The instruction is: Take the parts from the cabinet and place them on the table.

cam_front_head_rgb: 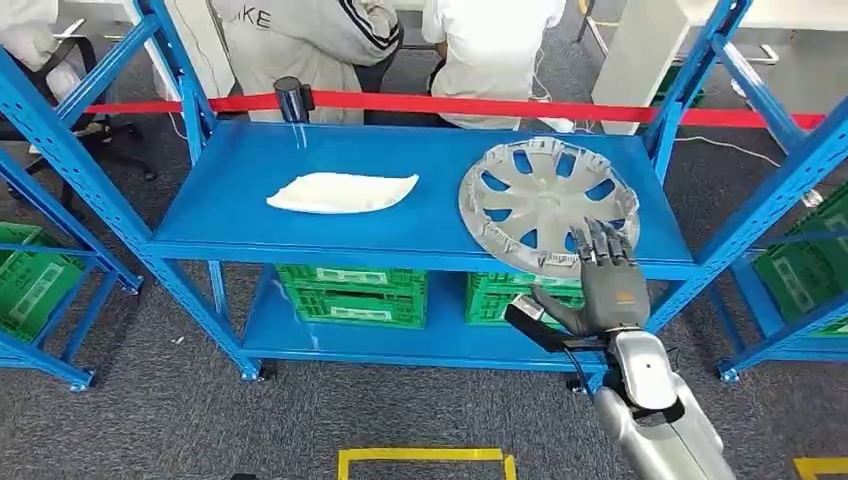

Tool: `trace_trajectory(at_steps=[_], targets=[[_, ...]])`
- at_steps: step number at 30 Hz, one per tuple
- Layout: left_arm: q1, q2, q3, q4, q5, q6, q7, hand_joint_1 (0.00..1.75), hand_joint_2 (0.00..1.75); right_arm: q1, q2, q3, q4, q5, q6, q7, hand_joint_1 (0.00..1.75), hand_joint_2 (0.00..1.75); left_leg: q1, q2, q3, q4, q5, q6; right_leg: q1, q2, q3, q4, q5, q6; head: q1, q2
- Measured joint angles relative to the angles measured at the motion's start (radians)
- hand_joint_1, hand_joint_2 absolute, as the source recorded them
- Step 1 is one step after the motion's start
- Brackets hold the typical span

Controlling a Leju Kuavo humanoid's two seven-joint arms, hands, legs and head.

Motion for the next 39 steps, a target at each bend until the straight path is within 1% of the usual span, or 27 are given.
trace_trajectory(at_steps=[1, 2, 3, 5, 6, 7, 9, 11, 12, 13, 14, 15, 16, 17, 18, 20, 21, 22, 23, 24, 25, 26, 30, 32, 34, 38, 39], targets=[[0.002, 0.000, 0.001, 0.000, 0.000, 0.000, 0.000, 0.00, 0.00, 0.010, -0.002, -0.002, -0.004, 0.000, 0.000, 0.000, 0.00, 0.00, 0.000, -0.001, 0.007, 0.000, -0.007, -0.002, -0.002, 0.000, -0.037, 0.037, -0.005, 0.004, 0.000, 0.000], [0.004, 0.000, 0.001, 0.000, 0.000, 0.000, 0.000, 0.00, 0.00, 0.016, -0.003, -0.003, -0.006, 0.000, 0.000, 0.000, 0.00, 0.00, 0.001, -0.001, 0.016, 0.000, -0.014, -0.004, -0.004, 0.000, -0.050, 0.027, 0.020, 0.008, 0.000, 0.000], [0.004, -0.001, 0.001, 0.000, 0.000, 0.000, 0.001, 0.00, 0.00, 0.020, -0.003, -0.007, -0.010, 0.000, 0.000, 0.000, 0.00, 0.00, 0.001, -0.001, 0.028, 0.000, -0.023, -0.006, -0.006, -0.001, -0.041, -0.029, 0.073, 0.007, 0.000, 0.000], [0.003, -0.003, 0.001, 0.000, 0.000, 0.000, 0.004, 0.00, 0.00, 0.027, -0.011, -0.016, -0.019, 0.000, 0.000, -0.002, 0.00, 0.00, 0.003, -0.001, 0.055, 0.000, -0.041, -0.011, -0.008, -0.003, 0.017, -0.198, 0.194, 0.002, 0.000, 0.000], [0.003, -0.003, 0.002, 0.000, 0.000, 0.000, 0.005, 0.00, 0.00, 0.031, -0.016, -0.021, -0.019, 0.000, 0.000, -0.004, 0.00, 0.00, 0.002, 0.000, 0.056, -0.002, -0.050, -0.017, -0.006, -0.005, 0.034, -0.239, 0.206, -0.002, -0.001, 0.000], [0.001, -0.003, 0.003, 0.000, 0.000, 0.001, 0.008, 0.00, 0.00, 0.033, -0.017, -0.024, -0.019, 0.000, 0.002, -0.006, 0.00, 0.00, 0.001, -0.002, 0.065, 0.001, -0.054, -0.023, 0.001, -0.009, 0.028, -0.254, 0.156, -0.007, 0.001, 0.000], [0.003, -0.003, 0.003, 0.000, 0.000, 0.004, 0.010, 0.00, 0.00, 0.046, -0.022, -0.029, -0.023, 0.000, 0.004, -0.014, 0.00, 0.00, 0.000, 0.000, 0.076, 0.008, -0.056, -0.040, 0.003, -0.005, 0.040, -0.255, 0.183, -0.025, 0.002, 0.000], [0.003, -0.003, 0.003, 0.000, 0.000, 0.004, 0.010, 0.00, 0.00, 0.050, -0.023, -0.035, -0.029, 0.000, 0.004, -0.016, 0.00, 0.00, -0.001, 0.002, 0.073, 0.021, -0.059, -0.051, -0.002, -0.001, 0.060, -0.258, 0.178, -0.040, 0.001, 0.000], [0.001, -0.004, 0.003, 0.000, 0.000, 0.005, 0.009, 0.00, 0.00, 0.051, -0.025, -0.039, -0.035, 0.000, 0.004, -0.016, 0.00, 0.00, 0.001, 0.003, 0.061, 0.052, -0.068, -0.056, -0.003, -0.002, 0.069, -0.260, 0.173, -0.048, 0.001, 0.000], [-0.002, -0.005, 0.003, 0.000, 0.000, 0.005, 0.009, 0.00, 0.00, 0.051, -0.025, -0.043, -0.037, 0.000, 0.004, -0.017, 0.00, 0.00, 0.001, 0.003, 0.027, 0.110, -0.094, -0.061, -0.003, -0.002, 0.074, -0.260, 0.168, -0.054, -0.003, 0.000], [-0.004, -0.007, 0.003, 0.000, 0.000, 0.005, 0.008, 0.00, 0.00, 0.053, -0.025, -0.044, -0.038, 0.000, 0.004, -0.017, 0.00, 0.00, 0.001, 0.003, -0.020, 0.186, -0.129, -0.063, -0.002, -0.002, 0.079, -0.260, 0.162, -0.057, -0.003, 0.000], [-0.003, -0.007, 0.003, 0.000, 0.000, 0.005, 0.009, 0.00, 0.00, 0.059, -0.025, -0.044, -0.038, 0.000, 0.004, -0.017, 0.00, 0.00, 0.001, 0.003, -0.066, 0.256, -0.160, -0.062, -0.001, -0.002, 0.084, -0.260, 0.156, -0.059, -0.003, 0.000], [-0.001, -0.007, 0.003, 0.000, 0.000, 0.005, 0.010, 0.00, 0.00, 0.066, -0.025, -0.046, -0.038, 0.000, 0.004, -0.018, 0.00, 0.00, 0.001, 0.003, -0.105, 0.306, -0.175, -0.058, 0.000, -0.001, 0.089, -0.260, 0.150, -0.060, -0.004, 0.000], [0.001, -0.007, 0.003, 0.000, 0.000, 0.005, 0.011, 0.00, 0.00, 0.073, -0.025, -0.049, -0.039, 0.000, 0.004, -0.017, 0.00, 0.00, 0.001, 0.003, -0.125, 0.315, -0.162, -0.057, 0.001, -0.001, 0.097, -0.259, 0.145, -0.059, -0.004, 0.000], [0.002, -0.006, 0.003, 0.000, -0.001, 0.005, 0.011, 0.00, 0.00, 0.079, -0.026, -0.051, -0.041, 0.000, 0.004, -0.017, 0.00, 0.00, 0.000, 0.003, -0.123, 0.284, -0.130, -0.054, 0.001, 0.000, 0.106, -0.259, 0.138, -0.058, -0.003, 0.000], [0.001, -0.006, 0.003, 0.000, -0.001, 0.005, 0.013, 0.00, 0.00, 0.086, -0.027, -0.055, -0.047, 0.000, 0.005, -0.017, 0.00, 0.00, 0.000, 0.003, -0.069, 0.118, -0.007, -0.045, 0.001, 0.001, 0.130, -0.260, 0.123, -0.054, -0.003, 0.000], [0.002, -0.006, 0.003, 0.000, -0.002, 0.005, 0.014, 0.00, 0.00, 0.089, -0.027, -0.057, -0.048, 0.000, 0.005, -0.017, 0.00, 0.00, -0.001, 0.004, -0.045, 0.037, 0.046, -0.041, 0.000, 0.001, 0.132, -0.261, 0.117, -0.050, -0.004, 0.000], [0.001, -0.007, 0.003, 0.001, -0.002, 0.005, 0.014, 0.00, 0.00, 0.090, -0.027, -0.058, -0.048, -0.002, 0.006, -0.018, 0.00, 0.00, -0.007, 0.004, -0.045, 0.034, 0.000, -0.043, 0.003, 0.000, 0.141, -0.258, 0.113, -0.045, -0.003, 0.000], [-0.003, -0.007, 0.003, 0.001, -0.003, 0.005, 0.011, 0.00, 0.00, 0.093, -0.027, -0.060, -0.048, -0.006, 0.008, -0.020, 0.00, 0.00, -0.008, 0.004, -0.037, 0.026, -0.004, -0.038, 0.004, 0.001, 0.134, -0.258, 0.109, -0.037, -0.005, 0.000], [-0.001, -0.008, 0.003, 0.000, -0.004, 0.003, 0.010, 0.00, 0.00, 0.097, -0.027, -0.064, -0.048, -0.014, 0.011, -0.025, 0.00, 0.00, -0.006, 0.004, -0.037, 0.020, 0.020, -0.033, 0.004, 0.001, 0.134, -0.259, 0.105, -0.033, -0.004, 0.000], [0.002, -0.008, 0.003, 0.001, -0.004, 0.002, 0.009, 0.00, 0.00, 0.098, -0.027, -0.064, -0.049, -0.019, 0.012, -0.028, 0.00, 0.00, -0.004, 0.003, -0.035, 0.017, 0.025, -0.039, 0.007, 0.000, 0.137, -0.256, 0.101, -0.040, -0.004, 0.000], [0.001, -0.009, 0.003, 0.001, -0.004, 0.000, 0.009, 0.00, 0.00, 0.097, -0.027, -0.066, -0.048, -0.020, 0.015, -0.029, 0.00, 0.00, -0.005, 0.002, -0.036, 0.017, 0.024, -0.038, 0.007, 0.001, 0.138, -0.259, 0.106, -0.052, -0.005, 0.000], [-0.003, -0.008, 0.011, 0.000, -0.003, 0.000, 0.010, 0.00, 0.00, 0.097, -0.027, -0.067, -0.047, -0.021, 0.019, -0.030, 0.00, 0.00, -0.007, -0.001, -0.035, 0.017, 0.018, -0.028, 0.007, -0.001, 0.147, -0.275, 0.105, -0.049, -0.004, 0.000], [-0.003, -0.010, 0.011, 0.000, -0.003, 0.000, 0.010, 0.00, 0.00, 0.097, -0.027, -0.067, -0.047, -0.021, 0.019, -0.029, 0.00, 0.00, -0.007, -0.001, -0.034, 0.017, 0.015, -0.024, 0.007, -0.001, 0.151, -0.281, 0.105, -0.044, -0.005, 0.000], [-0.004, -0.010, 0.012, 0.000, -0.003, 0.000, 0.009, 0.00, 0.00, 0.096, -0.026, -0.067, -0.045, -0.021, 0.020, -0.029, 0.00, 0.00, -0.007, -0.001, -0.032, 0.017, 0.014, -0.022, 0.007, -0.001, 0.154, -0.284, 0.104, -0.033, -0.005, 0.000], [-0.004, -0.010, 0.014, 0.000, -0.003, 0.000, 0.007, 0.00, 0.00, 0.094, -0.020, -0.067, -0.033, -0.029, 0.030, -0.024, 0.00, 0.00, -0.007, -0.001, -0.029, 0.017, 0.013, -0.021, 0.007, -0.001, 0.157, -0.287, 0.104, -0.028, -0.005, 0.000], [-0.004, -0.010, 0.016, 0.000, -0.003, 0.000, 0.008, 0.00, 0.00, 0.092, -0.016, -0.067, -0.026, -0.035, 0.034, -0.021, 0.00, 0.00, -0.007, -0.001, -0.028, 0.017, 0.013, -0.021, 0.007, -0.001, 0.158, -0.287, 0.104, -0.023, -0.005, 0.000]])
